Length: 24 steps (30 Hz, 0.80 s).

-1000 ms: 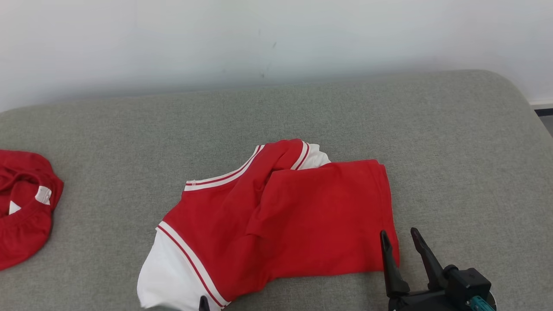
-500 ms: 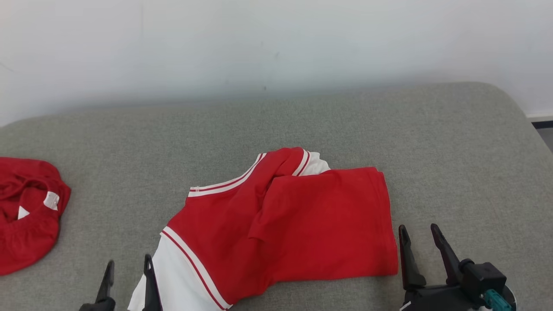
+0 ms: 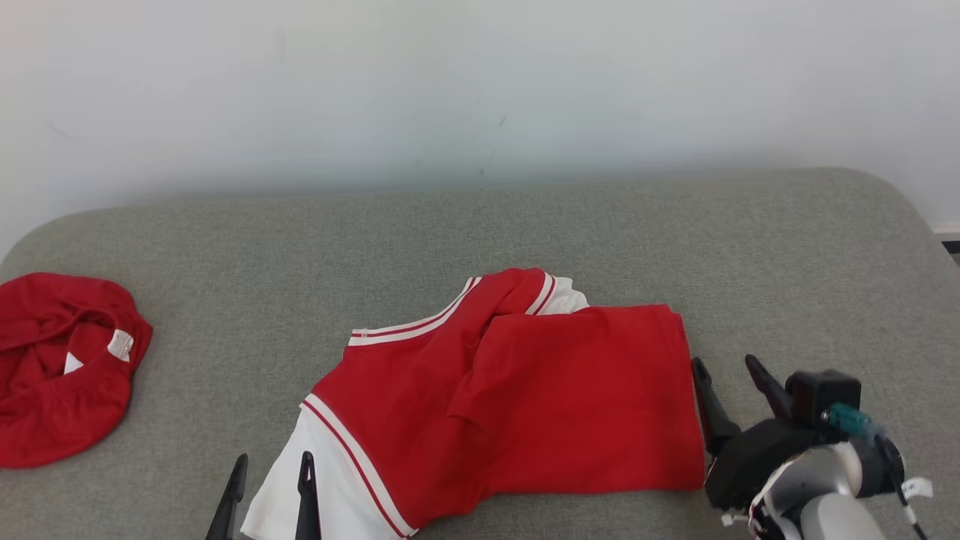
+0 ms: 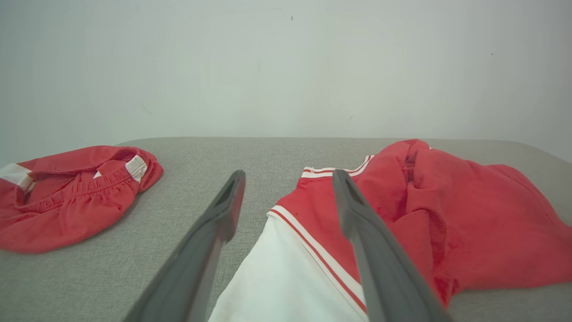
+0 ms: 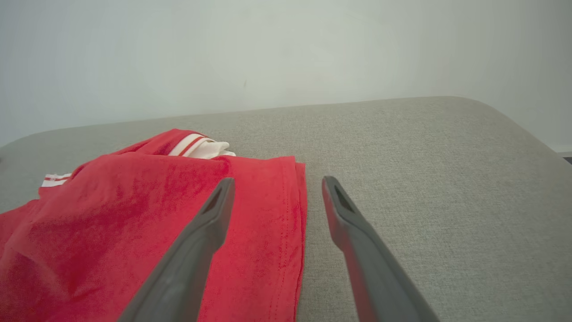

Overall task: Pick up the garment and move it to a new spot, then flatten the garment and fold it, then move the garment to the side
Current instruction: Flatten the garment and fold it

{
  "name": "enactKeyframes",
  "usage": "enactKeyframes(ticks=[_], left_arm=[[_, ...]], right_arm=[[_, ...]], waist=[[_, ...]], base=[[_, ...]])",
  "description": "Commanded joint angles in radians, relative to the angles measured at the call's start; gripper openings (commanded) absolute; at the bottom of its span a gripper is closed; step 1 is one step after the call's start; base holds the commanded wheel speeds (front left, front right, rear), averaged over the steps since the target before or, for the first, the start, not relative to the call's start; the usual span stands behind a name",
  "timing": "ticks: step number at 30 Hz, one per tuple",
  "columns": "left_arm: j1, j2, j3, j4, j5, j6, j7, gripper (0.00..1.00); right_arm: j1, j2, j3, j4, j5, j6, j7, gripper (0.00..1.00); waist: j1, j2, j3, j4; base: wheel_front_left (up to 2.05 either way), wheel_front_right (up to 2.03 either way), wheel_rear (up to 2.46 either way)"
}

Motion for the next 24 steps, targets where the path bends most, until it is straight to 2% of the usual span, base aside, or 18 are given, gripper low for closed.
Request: enactKeyframes(ticks=[1, 3, 4, 5, 6, 10, 13, 24], left_arm=[[0.011, -0.011, 0.013, 0.007, 0.017, -0.015, -0.003, 1.0], [0.003, -0.026, 0.024, 0.014, 0.033, -0.039, -0.003, 1.0], [0.003, -0.026, 0.024, 0.014, 0.033, -0.039, -0.003, 1.0], [-0.008, -0.038, 0.036, 0.017, 0.047, -0.059, -0.003, 1.0], [-0.008, -0.038, 0.036, 0.017, 0.047, -0.059, -0.003, 1.0], [-0.03, -0.06, 0.059, 0.019, 0.069, -0.091, -0.003, 1.0], [-0.042, -0.076, 0.072, 0.026, 0.082, -0.109, -0.003, 1.0], [-0.07, -0.12, 0.115, 0.048, 0.114, -0.166, -0.004, 1.0]], right_arm=[[-0.04, -0.018, -0.013, 0.01, -0.004, -0.002, 0.066, 1.0], [-0.089, -0.029, -0.031, 0.028, -0.011, -0.002, 0.161, 1.0], [-0.089, -0.029, -0.031, 0.028, -0.011, -0.002, 0.161, 1.0], [-0.141, -0.031, -0.051, 0.045, -0.002, -0.002, 0.246, 1.0], [-0.141, -0.031, -0.051, 0.045, -0.002, -0.002, 0.246, 1.0], [-0.223, -0.044, -0.076, 0.084, -0.011, -0.002, 0.389, 1.0], [-0.272, -0.05, -0.09, 0.117, -0.025, -0.002, 0.456, 1.0], [-0.343, -0.075, -0.051, 0.216, -0.037, -0.002, 0.489, 1.0]], waist=[[0.0001, 0.0, 0.011, 0.011], [0.0001, 0.0, 0.025, 0.022], [0.0001, 0.0, 0.025, 0.022], [0.0001, 0.0, 0.044, 0.034], [0.0001, 0.0, 0.044, 0.034], [0.0001, 0.0, 0.09, 0.058], [0.0001, 0.0, 0.122, 0.077], [0.0001, 0.0, 0.173, 0.102]], base=[[0.0, 0.0, 0.0], [0.0, 0.0, 0.0], [0.0, 0.0, 0.0], [0.0, 0.0, 0.0], [0.0, 0.0, 0.0], [0.0, 0.0, 0.0], [0.0, 0.0, 0.0], [0.0, 0.0, 0.0]])
